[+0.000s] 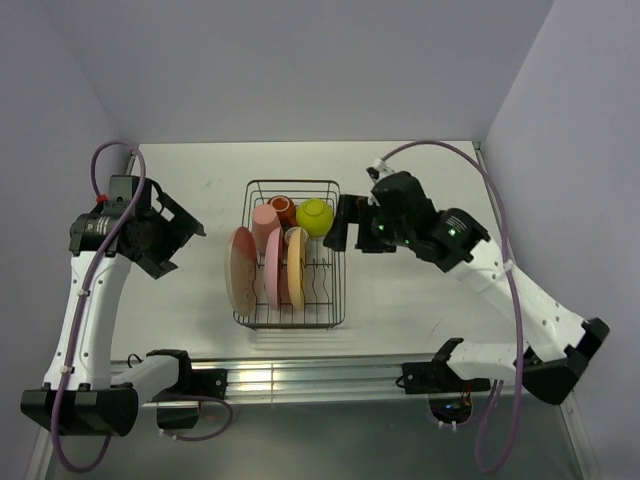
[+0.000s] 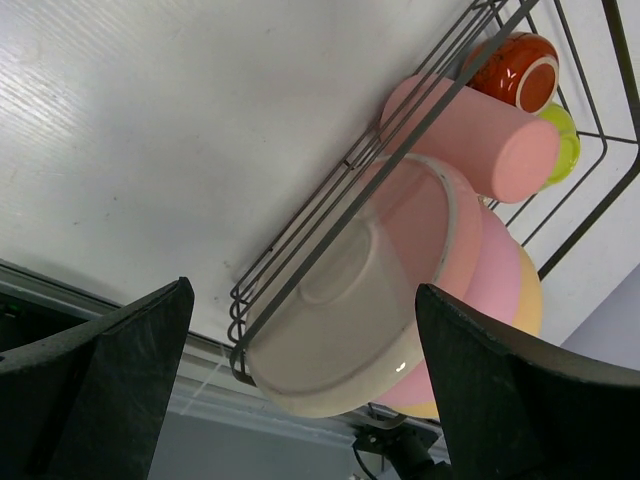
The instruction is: Load the mixed dishes into the dish rack
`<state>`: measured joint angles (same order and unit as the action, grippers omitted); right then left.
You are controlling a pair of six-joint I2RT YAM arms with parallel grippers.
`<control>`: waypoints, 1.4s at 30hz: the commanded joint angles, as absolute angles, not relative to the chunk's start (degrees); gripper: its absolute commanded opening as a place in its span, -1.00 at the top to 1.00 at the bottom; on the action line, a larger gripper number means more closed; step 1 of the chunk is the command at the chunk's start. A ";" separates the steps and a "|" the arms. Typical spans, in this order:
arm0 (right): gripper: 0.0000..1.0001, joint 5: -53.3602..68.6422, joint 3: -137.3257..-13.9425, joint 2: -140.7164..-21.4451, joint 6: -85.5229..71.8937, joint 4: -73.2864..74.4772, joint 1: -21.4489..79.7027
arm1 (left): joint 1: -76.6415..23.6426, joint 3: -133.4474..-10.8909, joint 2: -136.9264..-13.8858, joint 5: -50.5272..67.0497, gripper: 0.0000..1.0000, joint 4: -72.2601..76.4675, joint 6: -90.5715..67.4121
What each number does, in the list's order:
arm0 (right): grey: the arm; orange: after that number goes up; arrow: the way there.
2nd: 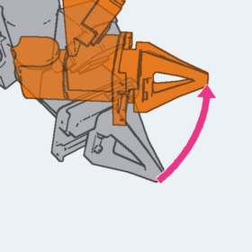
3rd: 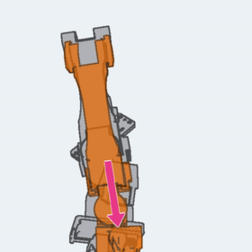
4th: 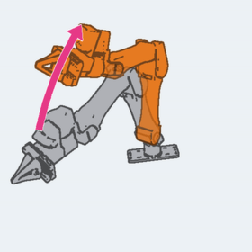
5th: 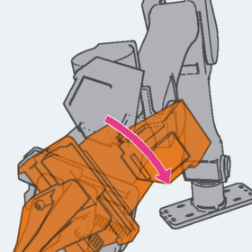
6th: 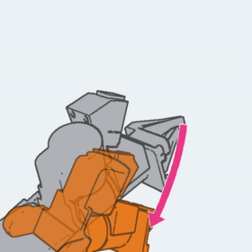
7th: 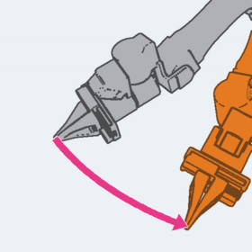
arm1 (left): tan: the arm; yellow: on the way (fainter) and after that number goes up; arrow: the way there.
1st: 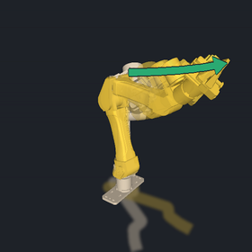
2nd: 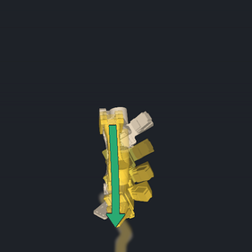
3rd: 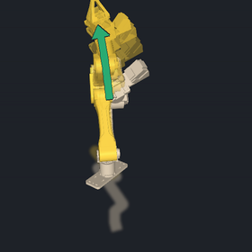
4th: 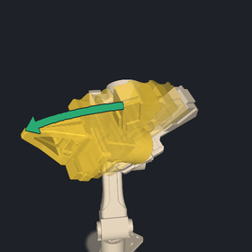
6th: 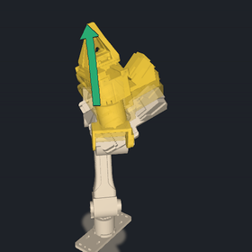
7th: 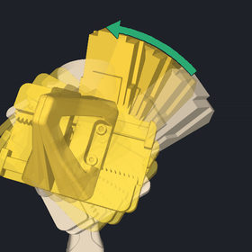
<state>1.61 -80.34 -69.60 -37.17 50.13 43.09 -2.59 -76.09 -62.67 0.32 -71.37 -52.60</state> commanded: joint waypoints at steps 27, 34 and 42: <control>-0.99 36.56 -33.32 -31.82 -54.57 16.09 20.48 | 5.27 -46.77 -48.53 44.29 -0.98 -29.02 -76.80; -0.99 37.97 -27.60 -29.28 -58.35 11.70 17.67 | 6.68 -30.25 -34.84 48.95 -0.99 -12.50 -96.38; -1.00 42.61 -19.17 -24.62 -64.32 6.25 12.93 | 6.94 -15.39 -19.88 46.85 -0.98 -2.46 -114.59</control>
